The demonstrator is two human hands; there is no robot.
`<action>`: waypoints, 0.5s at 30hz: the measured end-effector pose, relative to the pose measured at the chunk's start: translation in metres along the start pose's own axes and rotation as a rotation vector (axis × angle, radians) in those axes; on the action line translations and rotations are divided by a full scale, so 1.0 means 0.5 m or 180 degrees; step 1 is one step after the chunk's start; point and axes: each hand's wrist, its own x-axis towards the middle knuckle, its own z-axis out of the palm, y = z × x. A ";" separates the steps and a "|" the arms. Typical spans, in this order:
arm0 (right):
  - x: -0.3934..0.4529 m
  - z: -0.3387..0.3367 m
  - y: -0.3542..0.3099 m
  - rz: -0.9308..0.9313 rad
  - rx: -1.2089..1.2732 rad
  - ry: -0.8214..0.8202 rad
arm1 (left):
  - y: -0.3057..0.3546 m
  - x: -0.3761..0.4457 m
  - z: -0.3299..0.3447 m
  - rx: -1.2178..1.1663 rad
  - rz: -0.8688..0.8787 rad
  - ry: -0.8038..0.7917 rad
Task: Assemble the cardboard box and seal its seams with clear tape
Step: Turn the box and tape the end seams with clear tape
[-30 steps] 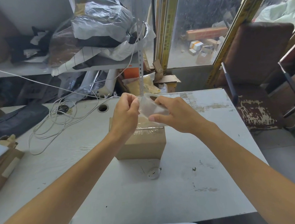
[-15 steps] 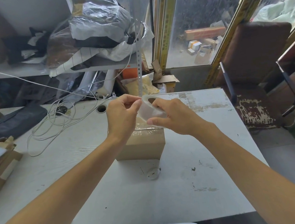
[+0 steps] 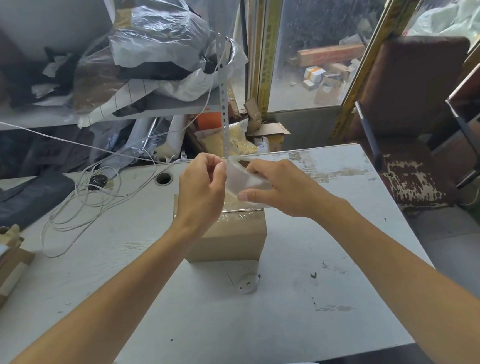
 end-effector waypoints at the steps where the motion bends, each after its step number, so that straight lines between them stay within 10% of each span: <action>1: -0.001 -0.002 0.001 0.0019 0.0016 0.0013 | 0.000 0.000 -0.001 -0.0033 0.0002 -0.0081; 15: 0.002 -0.008 -0.005 0.0030 -0.0058 0.0045 | 0.010 -0.004 -0.021 -0.0391 -0.0006 -0.0351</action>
